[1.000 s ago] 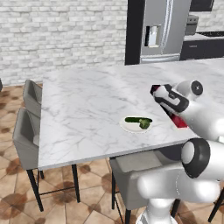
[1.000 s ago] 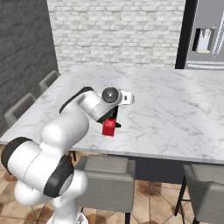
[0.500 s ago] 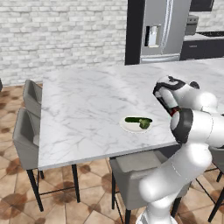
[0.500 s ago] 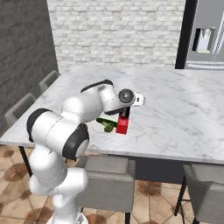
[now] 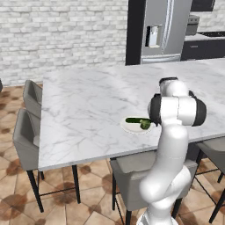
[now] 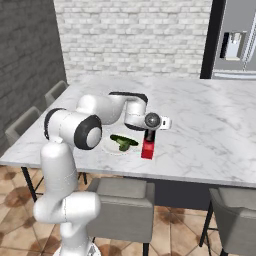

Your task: Retrieve the tupperware and aluminum foil from the cabinet and place them on the dining counter near the plate with cucumber and broccoli to prepare for storing leftovers.

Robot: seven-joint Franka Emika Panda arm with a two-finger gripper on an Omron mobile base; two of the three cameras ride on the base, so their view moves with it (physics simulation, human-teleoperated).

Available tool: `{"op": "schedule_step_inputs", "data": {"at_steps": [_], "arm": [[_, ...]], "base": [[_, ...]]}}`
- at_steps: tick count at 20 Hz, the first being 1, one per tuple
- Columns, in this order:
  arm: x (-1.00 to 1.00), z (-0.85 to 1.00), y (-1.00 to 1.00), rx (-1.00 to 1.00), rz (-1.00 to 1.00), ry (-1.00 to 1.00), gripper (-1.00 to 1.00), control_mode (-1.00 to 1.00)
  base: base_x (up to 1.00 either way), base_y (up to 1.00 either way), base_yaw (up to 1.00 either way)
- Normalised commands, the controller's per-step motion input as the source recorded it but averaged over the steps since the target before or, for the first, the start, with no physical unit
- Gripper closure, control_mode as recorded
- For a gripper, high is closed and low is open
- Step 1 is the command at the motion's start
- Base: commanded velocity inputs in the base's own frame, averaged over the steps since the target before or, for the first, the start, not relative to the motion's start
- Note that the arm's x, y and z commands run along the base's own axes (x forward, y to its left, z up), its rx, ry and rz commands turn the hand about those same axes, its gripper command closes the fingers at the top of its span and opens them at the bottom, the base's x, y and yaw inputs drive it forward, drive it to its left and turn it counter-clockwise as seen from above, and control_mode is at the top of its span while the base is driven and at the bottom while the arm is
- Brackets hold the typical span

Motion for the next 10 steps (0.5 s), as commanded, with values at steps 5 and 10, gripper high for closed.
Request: {"op": "schedule_step_inputs", "data": {"at_steps": [5, 10], "arm": [[0.06, -0.48, 0.01, 0.00, 0.00, 0.00, 1.00, -1.00], [0.41, -0.16, 0.30, 0.00, 0.00, 0.03, 1.00, -1.00]], "base": [[0.00, 0.00, 0.00], [0.00, 0.00, 0.00]]}}
